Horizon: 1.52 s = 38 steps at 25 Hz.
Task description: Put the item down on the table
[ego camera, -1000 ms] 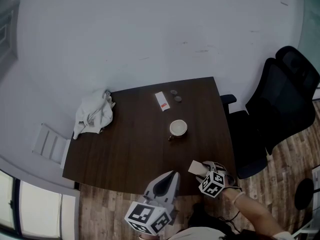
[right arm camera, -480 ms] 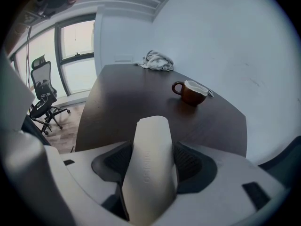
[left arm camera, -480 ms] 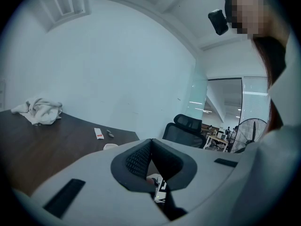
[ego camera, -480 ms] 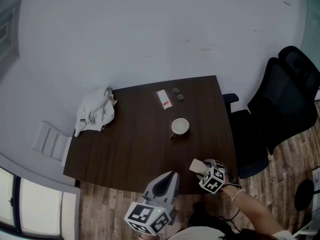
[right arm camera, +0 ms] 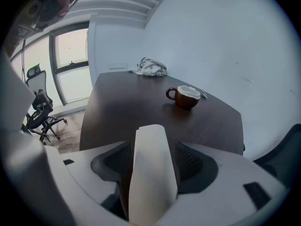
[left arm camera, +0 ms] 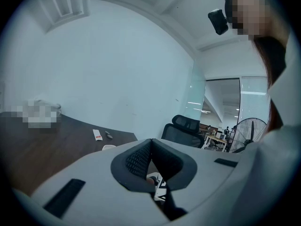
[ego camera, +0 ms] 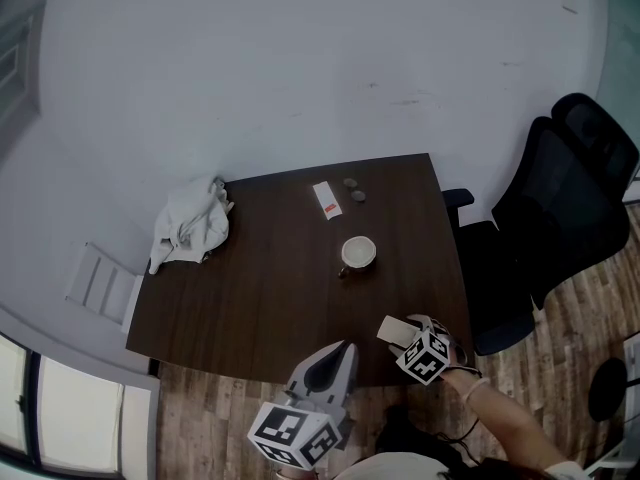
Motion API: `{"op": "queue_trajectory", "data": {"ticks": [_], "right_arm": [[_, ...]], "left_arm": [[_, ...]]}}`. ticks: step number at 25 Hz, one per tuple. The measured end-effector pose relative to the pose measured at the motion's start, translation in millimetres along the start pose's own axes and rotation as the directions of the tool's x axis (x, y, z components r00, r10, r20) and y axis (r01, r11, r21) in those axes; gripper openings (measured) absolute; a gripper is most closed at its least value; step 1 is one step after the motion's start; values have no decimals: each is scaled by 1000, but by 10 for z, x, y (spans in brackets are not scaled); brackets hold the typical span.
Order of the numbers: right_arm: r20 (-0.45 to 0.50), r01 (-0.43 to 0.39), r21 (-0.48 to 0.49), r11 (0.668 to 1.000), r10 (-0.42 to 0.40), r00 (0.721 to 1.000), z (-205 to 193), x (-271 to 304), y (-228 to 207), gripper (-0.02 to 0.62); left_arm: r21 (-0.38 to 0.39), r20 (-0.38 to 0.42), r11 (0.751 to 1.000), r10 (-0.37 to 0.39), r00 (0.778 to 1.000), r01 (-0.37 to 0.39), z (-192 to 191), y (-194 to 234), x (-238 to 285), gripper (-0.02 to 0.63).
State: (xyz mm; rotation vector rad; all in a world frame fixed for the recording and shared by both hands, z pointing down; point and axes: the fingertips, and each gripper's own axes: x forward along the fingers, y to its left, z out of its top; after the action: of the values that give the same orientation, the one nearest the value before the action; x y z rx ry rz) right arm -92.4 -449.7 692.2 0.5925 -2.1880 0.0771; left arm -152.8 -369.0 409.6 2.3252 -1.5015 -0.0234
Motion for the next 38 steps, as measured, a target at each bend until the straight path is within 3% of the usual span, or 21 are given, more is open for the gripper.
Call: {"op": "queue_trajectory", "data": {"ticks": [14,23,38], "right_arm": [[208,75,234,969,-126,970,421,-714,15,203],[327,141,297,944,-239,914,659,-1304,145,128],[448,171,405,898,-358,819,895,-2199,493,31]], "left_arm": [[50,37,999,8,999,-10,116,-128,-333,17],[69,58,998,-15,998,11,106,-311,-584,17],[86,105,996,-48,993,39,98,-516,-1042,17]]}}
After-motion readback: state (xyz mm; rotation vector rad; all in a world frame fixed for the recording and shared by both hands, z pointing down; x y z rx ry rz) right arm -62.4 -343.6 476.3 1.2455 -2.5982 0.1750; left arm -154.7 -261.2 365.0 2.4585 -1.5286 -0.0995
